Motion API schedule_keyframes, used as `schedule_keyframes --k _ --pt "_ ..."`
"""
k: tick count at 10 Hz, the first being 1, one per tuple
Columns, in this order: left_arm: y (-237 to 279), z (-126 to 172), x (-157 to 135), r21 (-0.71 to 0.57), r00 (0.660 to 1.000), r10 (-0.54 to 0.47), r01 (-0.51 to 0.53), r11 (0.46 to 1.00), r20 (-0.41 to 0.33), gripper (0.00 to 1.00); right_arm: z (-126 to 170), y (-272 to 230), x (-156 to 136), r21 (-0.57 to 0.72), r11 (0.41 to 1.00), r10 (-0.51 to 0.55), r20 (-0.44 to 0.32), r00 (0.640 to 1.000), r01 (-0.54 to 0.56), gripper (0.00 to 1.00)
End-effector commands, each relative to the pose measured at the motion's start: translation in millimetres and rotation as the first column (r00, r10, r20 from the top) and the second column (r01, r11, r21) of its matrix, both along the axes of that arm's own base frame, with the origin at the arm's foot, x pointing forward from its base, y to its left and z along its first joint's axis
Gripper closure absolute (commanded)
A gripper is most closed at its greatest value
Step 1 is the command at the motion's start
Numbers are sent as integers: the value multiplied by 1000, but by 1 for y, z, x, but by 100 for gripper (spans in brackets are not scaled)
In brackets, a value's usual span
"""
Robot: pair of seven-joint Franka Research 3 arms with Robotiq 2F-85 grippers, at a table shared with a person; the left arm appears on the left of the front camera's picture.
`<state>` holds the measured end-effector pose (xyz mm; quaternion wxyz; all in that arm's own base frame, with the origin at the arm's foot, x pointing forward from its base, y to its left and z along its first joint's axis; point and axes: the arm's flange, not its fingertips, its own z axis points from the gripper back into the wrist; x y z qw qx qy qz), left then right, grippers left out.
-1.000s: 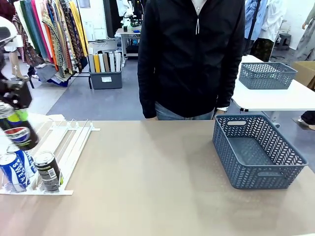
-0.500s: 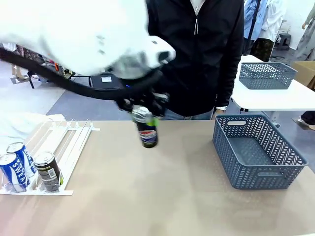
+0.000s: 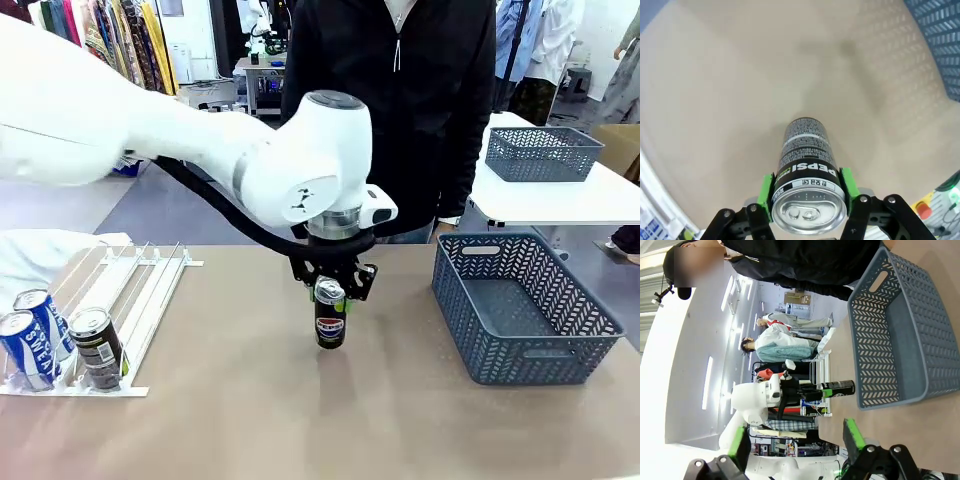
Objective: Retrieve and store the cans from the dispenser.
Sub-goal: Pick up one can from the Automatic Can Dispenser and place it in the middle of the table.
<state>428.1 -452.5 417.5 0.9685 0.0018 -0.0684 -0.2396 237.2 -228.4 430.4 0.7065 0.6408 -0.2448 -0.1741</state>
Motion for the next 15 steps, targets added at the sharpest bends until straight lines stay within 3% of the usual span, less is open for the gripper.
schedule_keyframes --k 1,4,7,8,9,10,11,13,15 --pt "1 32 7 2 999 -35 35 999 30 100 0 -1 -4 -20 1000 17 15 1000 -17 0" --pt "6 6 25 47 1000 4 -3 999 -20 100 0 -1 -4 -20 1000 17 15 1000 -17 0" --pt "4 5 26 65 1000 11 -10 998 -17 100 0 -1 -4 -20 1000 17 15 1000 -17 0" --pt "5 4 26 66 1000 10 -9 998 -17 91 0 -1 -4 -20 1000 17 15 1000 -17 0" --pt "6 3 27 60 999 14 -12 998 -44 65 0 -1 -4 -20 1000 17 15 1000 -17 0" --pt "6 3 27 61 999 2 0 998 -39 8 0 -1 -4 -20 1000 17 15 1000 -17 0" --pt "6 3 26 62 999 2 0 998 -37 0 0 -1 -4 -20 1000 17 15 1000 -17 0" --pt "7 7 24 53 1000 9 -8 999 -16 0 0 -1 -4 -20 1000 17 15 1000 -17 0" --pt "26 53 -3 -19 998 42 -41 999 49 0 0 -1 -4 -20 1000 17 15 1000 -17 0"
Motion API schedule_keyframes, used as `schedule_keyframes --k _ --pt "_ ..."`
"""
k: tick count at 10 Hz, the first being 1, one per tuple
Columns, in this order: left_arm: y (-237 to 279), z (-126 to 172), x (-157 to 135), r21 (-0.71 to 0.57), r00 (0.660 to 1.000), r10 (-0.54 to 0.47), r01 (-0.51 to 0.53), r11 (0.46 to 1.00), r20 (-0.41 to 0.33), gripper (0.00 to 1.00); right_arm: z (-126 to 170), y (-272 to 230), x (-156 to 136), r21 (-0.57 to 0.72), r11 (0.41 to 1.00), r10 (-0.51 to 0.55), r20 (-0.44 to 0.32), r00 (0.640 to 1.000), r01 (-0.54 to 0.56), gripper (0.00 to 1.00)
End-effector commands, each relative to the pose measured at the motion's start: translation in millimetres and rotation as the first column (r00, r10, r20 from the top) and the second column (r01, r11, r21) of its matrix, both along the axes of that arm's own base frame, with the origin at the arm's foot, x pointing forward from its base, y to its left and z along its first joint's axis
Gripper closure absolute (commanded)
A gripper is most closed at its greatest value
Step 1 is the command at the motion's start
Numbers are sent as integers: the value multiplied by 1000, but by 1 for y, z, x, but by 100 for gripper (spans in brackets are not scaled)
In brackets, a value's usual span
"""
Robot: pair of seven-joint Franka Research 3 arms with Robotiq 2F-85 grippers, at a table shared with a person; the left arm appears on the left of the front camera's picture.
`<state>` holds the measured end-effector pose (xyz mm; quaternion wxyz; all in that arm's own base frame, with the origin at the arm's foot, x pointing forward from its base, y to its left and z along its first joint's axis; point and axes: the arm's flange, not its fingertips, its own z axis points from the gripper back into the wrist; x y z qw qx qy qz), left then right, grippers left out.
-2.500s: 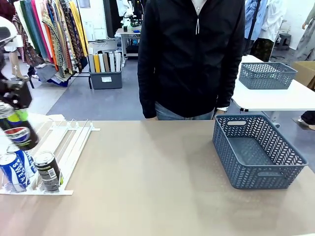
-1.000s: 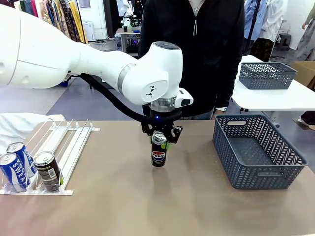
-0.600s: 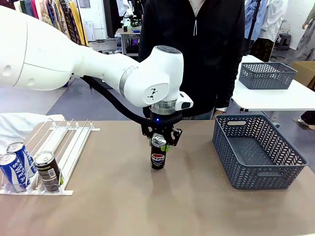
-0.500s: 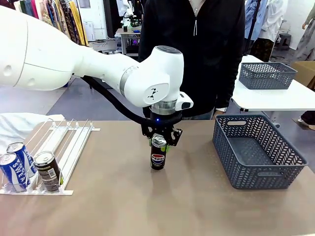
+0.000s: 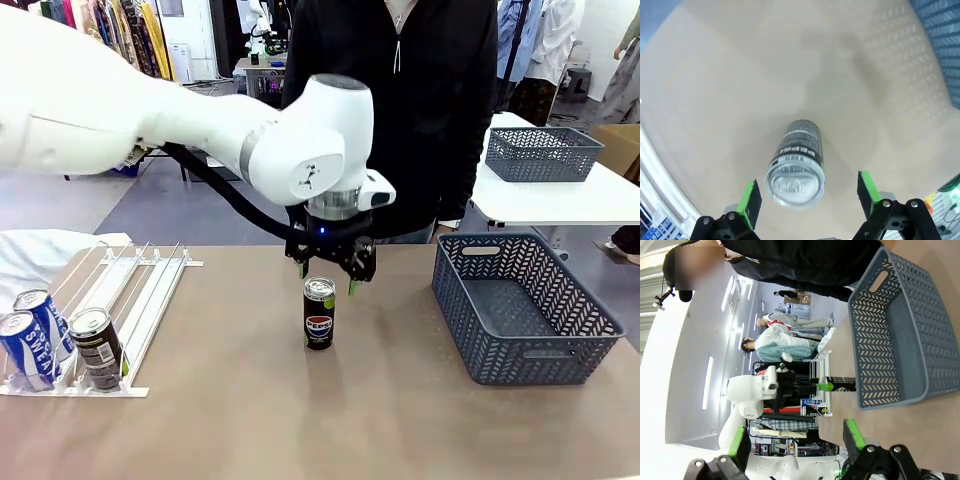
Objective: Retrieve and store the cans from the dispenser.
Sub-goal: Pick up one can from the Automatic Can Dispenser and place it in the middle of the table.
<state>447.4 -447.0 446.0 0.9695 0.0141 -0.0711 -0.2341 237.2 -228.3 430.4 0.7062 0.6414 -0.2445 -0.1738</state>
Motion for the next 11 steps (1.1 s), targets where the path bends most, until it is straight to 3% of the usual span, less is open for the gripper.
schedule_keyframes --k 1,2,3,5,6,8,9,11 --pt "42 62 -42 -89 996 59 -54 995 59 0 0 -1 -4 -21 1000 16 15 1000 -16 0" --pt "69 98 -60 -126 993 85 -74 989 85 0 0 -1 -4 -21 1000 16 15 1000 -16 0" --pt "101 126 -70 -188 997 60 -48 981 56 0 0 -1 -4 -21 1000 16 15 1000 -16 0" --pt "198 161 -72 -372 997 -5 -26 928 -82 0 0 -1 -4 -21 1000 16 15 1000 -16 0" --pt "256 169 -76 -464 992 44 -94 881 -118 0 0 -1 -4 -21 1000 16 15 1000 -16 0" --pt "385 163 -100 -741 982 65 -178 647 -179 0 0 -1 -4 -21 1000 16 15 1000 -16 0" --pt "442 146 -115 -841 977 79 -210 499 -197 0 0 -1 -4 -21 1000 16 15 1000 -16 0" --pt "529 88 -143 -909 927 186 -360 209 -325 0 0 -1 -4 -21 1000 16 15 1000 -16 0"
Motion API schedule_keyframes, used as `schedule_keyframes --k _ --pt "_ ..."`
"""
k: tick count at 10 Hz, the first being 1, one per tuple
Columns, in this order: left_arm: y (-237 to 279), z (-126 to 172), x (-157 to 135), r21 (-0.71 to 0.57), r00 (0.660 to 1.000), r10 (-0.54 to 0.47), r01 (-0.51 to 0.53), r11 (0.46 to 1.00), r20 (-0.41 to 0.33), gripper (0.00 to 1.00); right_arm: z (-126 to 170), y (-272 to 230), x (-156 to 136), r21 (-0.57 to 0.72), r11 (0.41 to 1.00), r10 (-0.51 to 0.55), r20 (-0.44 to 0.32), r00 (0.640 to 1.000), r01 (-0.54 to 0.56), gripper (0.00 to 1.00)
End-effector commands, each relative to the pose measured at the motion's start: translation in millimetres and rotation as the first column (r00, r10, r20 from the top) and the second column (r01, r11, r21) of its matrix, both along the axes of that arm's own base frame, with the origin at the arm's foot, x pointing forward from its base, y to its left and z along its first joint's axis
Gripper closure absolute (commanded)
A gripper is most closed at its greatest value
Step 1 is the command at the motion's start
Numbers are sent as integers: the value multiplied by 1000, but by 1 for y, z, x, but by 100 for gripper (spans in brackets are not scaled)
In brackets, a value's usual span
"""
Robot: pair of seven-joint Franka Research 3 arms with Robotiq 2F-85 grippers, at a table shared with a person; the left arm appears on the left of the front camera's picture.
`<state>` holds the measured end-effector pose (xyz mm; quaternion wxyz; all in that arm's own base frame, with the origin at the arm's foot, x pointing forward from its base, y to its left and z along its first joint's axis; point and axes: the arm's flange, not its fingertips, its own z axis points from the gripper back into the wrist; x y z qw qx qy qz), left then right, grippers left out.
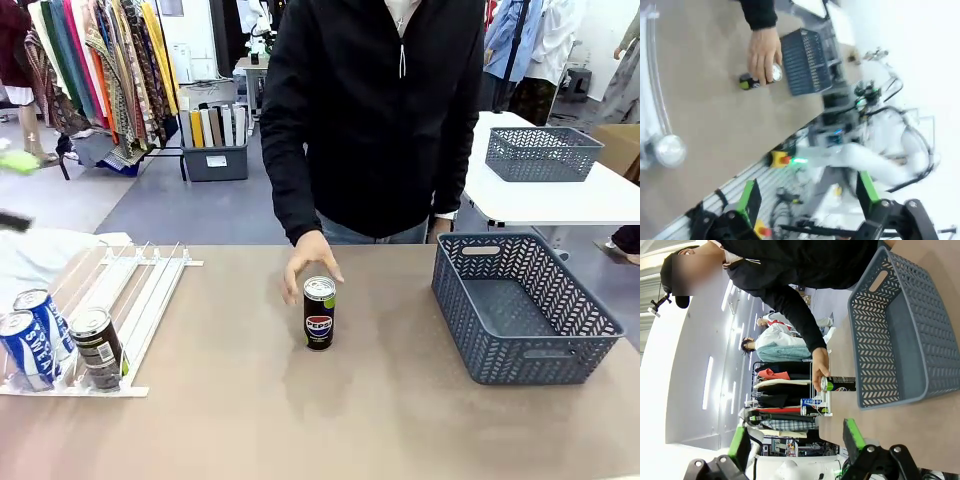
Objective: Retrieve and store the cans from the dispenser.
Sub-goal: Pick up one can from the Automatic Can Dispenser and place it in the middle of the table.
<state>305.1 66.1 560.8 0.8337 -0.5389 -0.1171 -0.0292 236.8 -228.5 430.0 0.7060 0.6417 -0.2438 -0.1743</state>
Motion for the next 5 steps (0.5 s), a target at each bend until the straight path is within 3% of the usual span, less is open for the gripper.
schedule_keyframes --k 1,2,3,5 --pt "44 -63 -7 -265 990 124 -138 954 -70 0 0 -1 -3 -22 1000 16 16 1000 -15 0" --pt "50 -85 -10 -276 985 116 -148 950 -129 0 0 -1 -3 -22 1000 16 16 1000 -15 0" --pt "38 -35 -17 -136 996 75 -82 987 -51 0 0 -1 -3 -22 1000 16 16 1000 -15 0" --pt "38 -35 -17 -136 996 75 -82 987 -51 0 0 -1 -3 -22 1000 16 16 1000 -15 0"
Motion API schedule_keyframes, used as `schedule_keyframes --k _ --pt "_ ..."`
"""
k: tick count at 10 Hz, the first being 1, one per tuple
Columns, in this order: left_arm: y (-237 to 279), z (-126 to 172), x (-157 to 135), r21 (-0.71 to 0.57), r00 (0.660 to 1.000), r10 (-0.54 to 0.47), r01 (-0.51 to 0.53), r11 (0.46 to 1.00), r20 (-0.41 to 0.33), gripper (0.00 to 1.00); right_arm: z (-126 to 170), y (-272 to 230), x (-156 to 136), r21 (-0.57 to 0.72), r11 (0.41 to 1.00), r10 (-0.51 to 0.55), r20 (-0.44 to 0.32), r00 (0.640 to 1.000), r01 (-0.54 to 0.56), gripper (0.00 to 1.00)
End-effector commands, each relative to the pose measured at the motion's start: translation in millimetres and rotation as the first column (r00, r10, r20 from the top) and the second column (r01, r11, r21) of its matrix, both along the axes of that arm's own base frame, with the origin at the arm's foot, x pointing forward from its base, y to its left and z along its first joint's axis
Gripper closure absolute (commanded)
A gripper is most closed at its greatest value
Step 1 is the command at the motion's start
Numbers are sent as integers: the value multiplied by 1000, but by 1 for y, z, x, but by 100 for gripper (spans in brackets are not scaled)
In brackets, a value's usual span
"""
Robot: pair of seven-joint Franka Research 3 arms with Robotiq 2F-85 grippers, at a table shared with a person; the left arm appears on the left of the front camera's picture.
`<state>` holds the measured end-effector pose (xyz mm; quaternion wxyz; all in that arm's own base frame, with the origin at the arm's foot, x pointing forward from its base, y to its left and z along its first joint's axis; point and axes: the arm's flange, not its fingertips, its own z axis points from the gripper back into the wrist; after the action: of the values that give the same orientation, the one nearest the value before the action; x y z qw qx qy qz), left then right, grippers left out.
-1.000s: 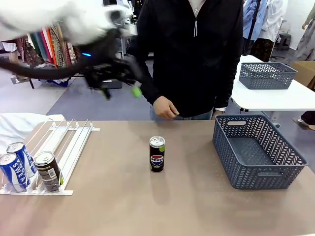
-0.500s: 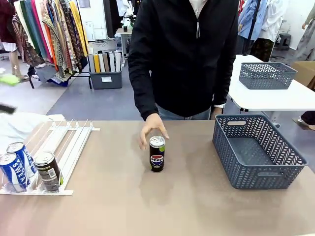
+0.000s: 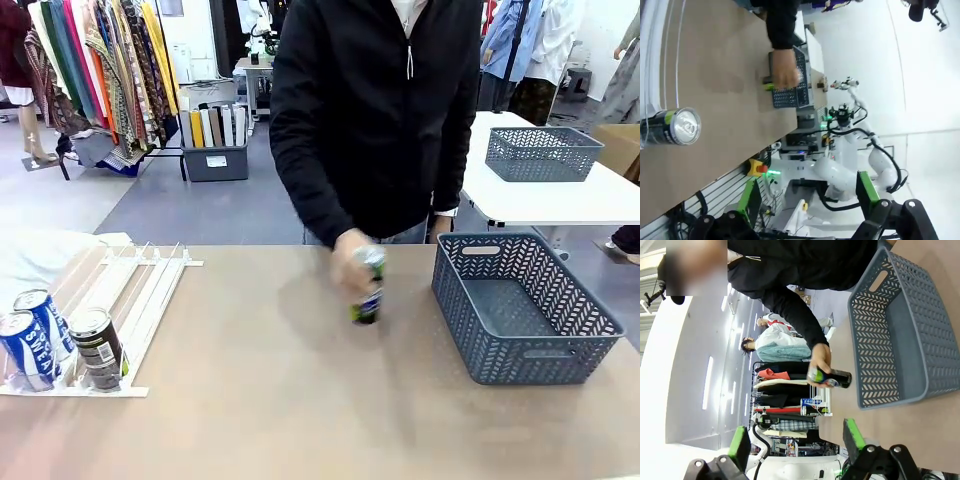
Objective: Retrieve and store the cans from the dispenser.
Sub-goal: Pick up one can from the Automatic Can Dispenser and place it in the middle of the table, then pick up the last remaining can from one row of the Automatic Can Dispenser and place it in the middle of the table.
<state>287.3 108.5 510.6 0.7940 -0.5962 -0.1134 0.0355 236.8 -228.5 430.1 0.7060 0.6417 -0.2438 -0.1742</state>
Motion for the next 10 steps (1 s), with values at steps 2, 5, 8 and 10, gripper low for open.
schedule_keyframes --k 2,5,8,10 --pt "-4 15 1 15 1000 -8 8 1000 24 0 0 -1 -3 -22 1000 16 16 1000 -15 0" --pt "-4 15 1 15 1000 -8 8 1000 24 0 0 -1 -3 -22 1000 16 16 1000 -15 0" --pt "-4 15 1 15 1000 -8 8 1000 24 0 0 -1 -3 -22 1000 16 16 1000 -15 0" --pt "-4 15 1 15 1000 -8 8 1000 24 0 0 -1 -3 -22 1000 16 16 1000 -15 0"
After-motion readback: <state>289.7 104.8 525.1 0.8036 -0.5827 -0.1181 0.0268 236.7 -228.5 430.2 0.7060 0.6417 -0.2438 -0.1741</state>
